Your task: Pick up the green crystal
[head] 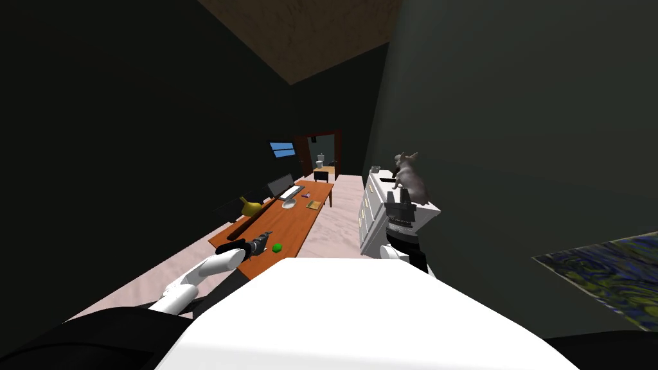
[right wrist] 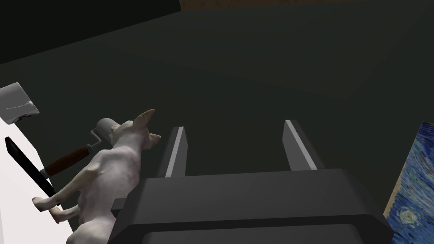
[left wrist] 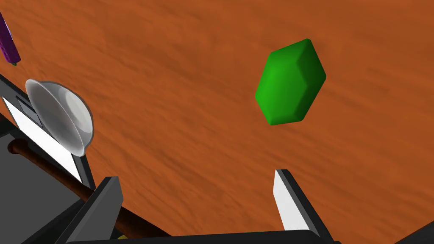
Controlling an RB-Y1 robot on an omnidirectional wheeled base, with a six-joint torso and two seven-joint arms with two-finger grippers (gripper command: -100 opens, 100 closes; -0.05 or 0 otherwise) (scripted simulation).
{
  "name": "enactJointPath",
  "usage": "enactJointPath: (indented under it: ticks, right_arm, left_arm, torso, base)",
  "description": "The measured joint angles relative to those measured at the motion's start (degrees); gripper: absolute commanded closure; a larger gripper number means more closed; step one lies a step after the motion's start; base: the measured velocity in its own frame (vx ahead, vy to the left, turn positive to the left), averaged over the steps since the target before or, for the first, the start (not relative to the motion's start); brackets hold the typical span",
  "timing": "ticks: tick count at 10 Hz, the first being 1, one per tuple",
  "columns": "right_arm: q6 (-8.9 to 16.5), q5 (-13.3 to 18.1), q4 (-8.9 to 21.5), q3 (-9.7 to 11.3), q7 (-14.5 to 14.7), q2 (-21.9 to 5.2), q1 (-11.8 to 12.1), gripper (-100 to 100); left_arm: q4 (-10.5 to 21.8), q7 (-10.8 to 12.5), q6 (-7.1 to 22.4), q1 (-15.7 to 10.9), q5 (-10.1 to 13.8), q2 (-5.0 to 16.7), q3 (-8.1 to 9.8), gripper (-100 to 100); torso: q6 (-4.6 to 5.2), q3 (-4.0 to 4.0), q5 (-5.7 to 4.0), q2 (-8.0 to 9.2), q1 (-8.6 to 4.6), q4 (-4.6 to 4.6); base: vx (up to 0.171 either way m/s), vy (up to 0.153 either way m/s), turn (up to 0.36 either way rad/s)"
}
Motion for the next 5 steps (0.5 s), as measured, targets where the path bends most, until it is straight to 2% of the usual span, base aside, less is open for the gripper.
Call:
enactJointPath:
  ticks: [4,5]
  right_arm:
    - [0.00,0.00,0.00,0.00,0.00,0.00,0.00,0]
    - [0.00,0.00,0.00,0.00,0.00,0.00,0.00,0]
  left_arm:
    - [7.23,-3.17,3.51,-0.05,4.45,1.20,-0.54,-100]
    - [7.34,-3.06,4.55,0.49,4.25,1.29,-0.27,-100]
  torso:
    - [0.00,-0.02,0.00,-0.04,0.00,-0.01]
    - [-0.02,0.00,0.00,0.02,0.01,-0.01]
  base:
    - [0.094,-0.009,-0.063]
    - [0.101,-0.020,-0.076]
